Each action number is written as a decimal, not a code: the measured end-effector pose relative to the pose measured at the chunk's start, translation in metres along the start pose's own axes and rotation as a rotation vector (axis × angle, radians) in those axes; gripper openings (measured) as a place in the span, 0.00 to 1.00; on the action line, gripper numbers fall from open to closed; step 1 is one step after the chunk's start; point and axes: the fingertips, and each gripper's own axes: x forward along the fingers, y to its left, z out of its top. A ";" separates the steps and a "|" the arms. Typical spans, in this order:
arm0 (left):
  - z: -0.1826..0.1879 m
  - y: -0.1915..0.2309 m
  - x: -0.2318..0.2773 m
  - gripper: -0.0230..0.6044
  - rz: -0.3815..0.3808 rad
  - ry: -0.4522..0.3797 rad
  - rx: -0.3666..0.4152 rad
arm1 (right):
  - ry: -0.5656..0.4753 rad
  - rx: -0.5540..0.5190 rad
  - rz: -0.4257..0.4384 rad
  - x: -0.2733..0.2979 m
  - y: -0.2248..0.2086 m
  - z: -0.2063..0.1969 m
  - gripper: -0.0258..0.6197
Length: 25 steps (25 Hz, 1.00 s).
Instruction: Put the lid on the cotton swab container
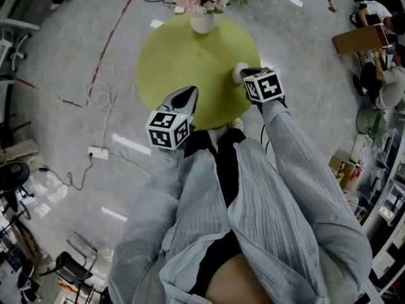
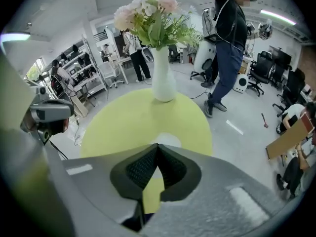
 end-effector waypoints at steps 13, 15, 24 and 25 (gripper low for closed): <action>0.026 -0.016 -0.013 0.06 -0.002 -0.067 0.038 | -0.240 0.236 0.066 -0.021 -0.013 0.002 0.04; 0.029 -0.021 -0.013 0.06 -0.004 -0.073 0.039 | -0.290 0.233 0.075 -0.038 -0.012 0.009 0.04; 0.070 -0.060 -0.014 0.06 -0.063 -0.147 0.119 | -0.602 0.271 0.117 -0.140 -0.005 0.048 0.04; 0.076 -0.065 -0.013 0.06 -0.073 -0.157 0.131 | -0.640 0.269 0.114 -0.152 -0.006 0.053 0.04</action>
